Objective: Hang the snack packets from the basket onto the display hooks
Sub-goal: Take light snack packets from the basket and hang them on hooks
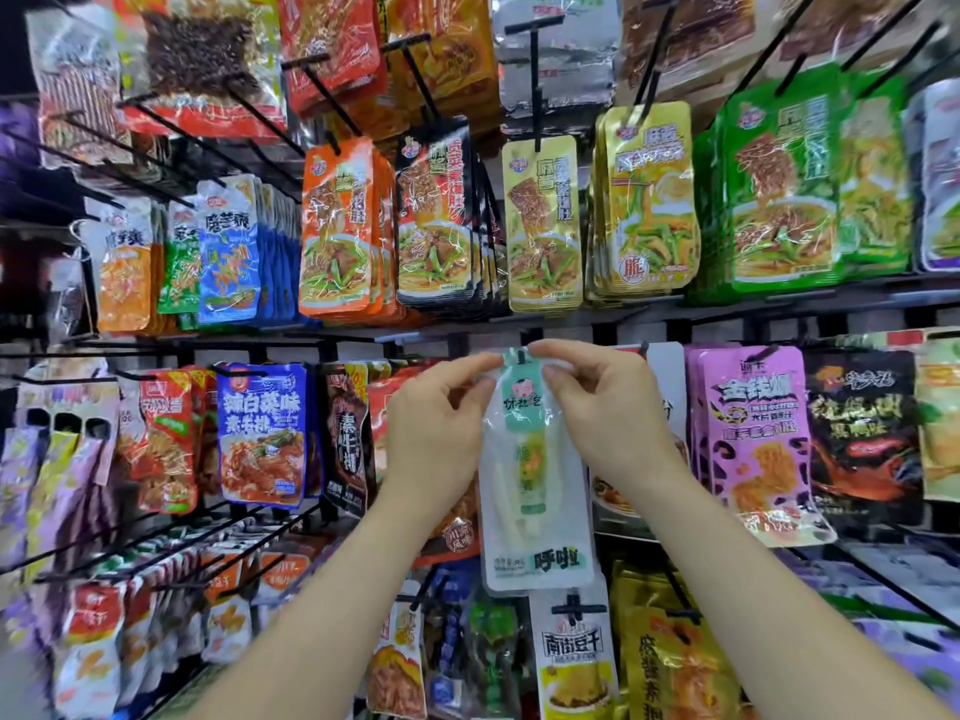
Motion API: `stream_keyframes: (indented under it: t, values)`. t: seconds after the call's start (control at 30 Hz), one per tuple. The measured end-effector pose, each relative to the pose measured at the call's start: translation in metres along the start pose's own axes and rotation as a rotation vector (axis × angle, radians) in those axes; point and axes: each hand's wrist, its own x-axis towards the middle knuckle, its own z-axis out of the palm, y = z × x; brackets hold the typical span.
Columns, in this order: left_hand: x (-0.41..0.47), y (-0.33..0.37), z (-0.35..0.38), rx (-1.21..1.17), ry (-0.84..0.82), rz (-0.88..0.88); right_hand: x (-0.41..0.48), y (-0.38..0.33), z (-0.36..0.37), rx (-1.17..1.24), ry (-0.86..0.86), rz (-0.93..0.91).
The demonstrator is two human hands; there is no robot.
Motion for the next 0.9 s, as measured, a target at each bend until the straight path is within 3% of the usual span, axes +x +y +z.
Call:
stream_keyframes:
  t: [0.1, 0.3, 0.67, 0.9]
  values:
    - [0.0, 0.003, 0.002, 0.059, -0.034, 0.01, 0.001, 0.001, 0.0, -0.049, -0.012, 0.008]
    - [-0.005, 0.009, 0.0, 0.366, -0.261, -0.087, 0.0, 0.004, -0.003, -0.206, -0.076, 0.001]
    - [-0.038, -0.002, 0.009, 1.072, -0.353, 0.182, -0.012, 0.008, 0.004, -0.54, -0.183, -0.035]
    - [-0.047, -0.017, 0.02, 1.051, -0.401, 0.268, -0.033, 0.015, -0.003, -0.566, 0.056, -0.324]
